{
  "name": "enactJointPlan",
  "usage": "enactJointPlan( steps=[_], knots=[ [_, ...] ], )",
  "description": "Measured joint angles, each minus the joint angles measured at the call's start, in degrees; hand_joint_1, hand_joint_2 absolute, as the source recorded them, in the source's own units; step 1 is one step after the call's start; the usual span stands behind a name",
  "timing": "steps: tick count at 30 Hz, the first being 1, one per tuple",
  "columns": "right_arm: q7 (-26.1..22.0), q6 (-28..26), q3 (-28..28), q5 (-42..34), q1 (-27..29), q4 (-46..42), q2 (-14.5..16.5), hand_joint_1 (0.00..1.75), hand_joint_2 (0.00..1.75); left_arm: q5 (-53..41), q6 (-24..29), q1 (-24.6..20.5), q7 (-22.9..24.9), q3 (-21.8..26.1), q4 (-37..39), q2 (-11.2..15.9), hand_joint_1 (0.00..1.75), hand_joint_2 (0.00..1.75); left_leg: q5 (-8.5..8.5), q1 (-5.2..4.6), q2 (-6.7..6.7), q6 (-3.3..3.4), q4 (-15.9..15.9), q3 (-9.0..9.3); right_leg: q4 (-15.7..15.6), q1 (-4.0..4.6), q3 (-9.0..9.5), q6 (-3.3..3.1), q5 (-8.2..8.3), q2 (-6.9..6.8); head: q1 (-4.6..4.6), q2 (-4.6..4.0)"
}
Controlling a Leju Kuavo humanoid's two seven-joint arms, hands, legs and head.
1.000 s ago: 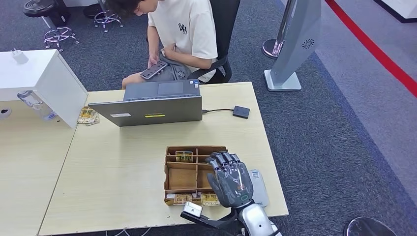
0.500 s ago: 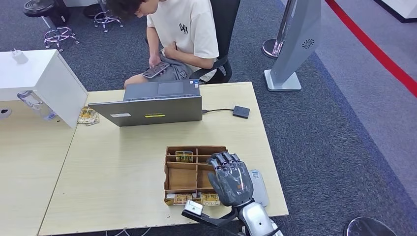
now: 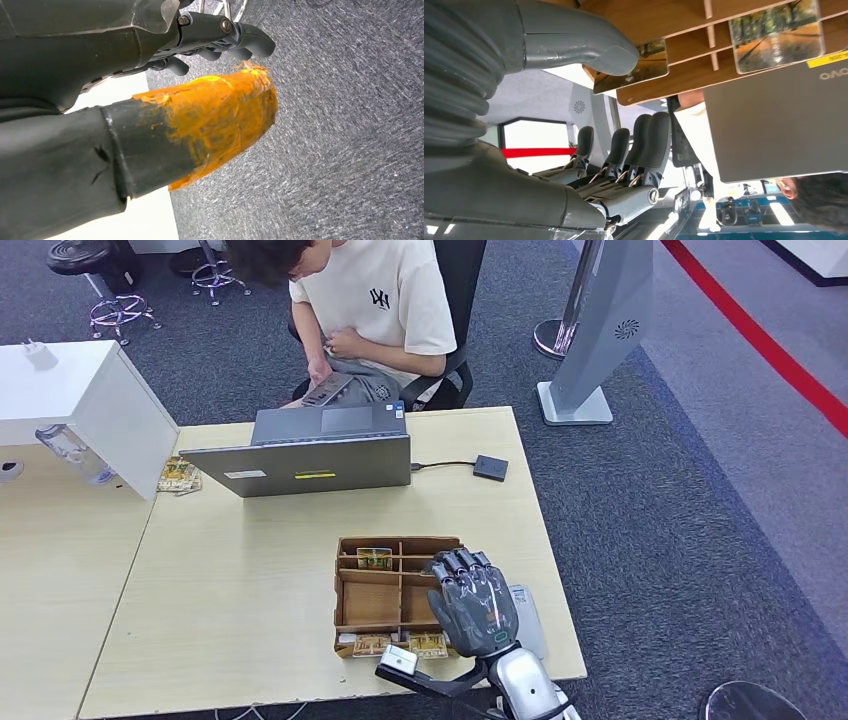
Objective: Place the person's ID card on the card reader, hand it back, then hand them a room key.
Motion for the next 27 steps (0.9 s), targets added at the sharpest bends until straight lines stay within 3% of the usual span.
enactJointPlan(
  steps=[8,19,27],
  knots=[
    [-1.2,0.0,-1.7,-0.4,-0.7,0.7,0.3,0.89,1.75,-0.1,0.0,0.0,-0.1,0.0,0.0,0.0,0.0,0.0,0.0,0.0,0.0,0.0,0.0,0.0,0.0,0.0,0.0,0.0,0.0,0.0,0.0,0.0],
    [-2.9,0.0,-4.4,-1.3,-1.7,2.8,1.4,0.98,1.75,-0.2,-0.1,0.0,-0.5,0.0,0.0,0.0,0.0,0.0,0.0,0.0,0.0,0.0,0.0,0.0,0.0,0.0,0.0,0.0,0.0,0.0,0.0,0.0],
    [-3.4,0.0,-5.7,-1.5,-2.4,5.6,2.0,0.94,1.75,-0.4,-0.1,0.0,-0.6,0.0,0.0,0.0,0.0,0.0,0.0,0.0,0.0,0.0,0.0,0.0,0.0,0.0,0.0,0.0,0.0,0.0,0.0,0.0]
  ],
)
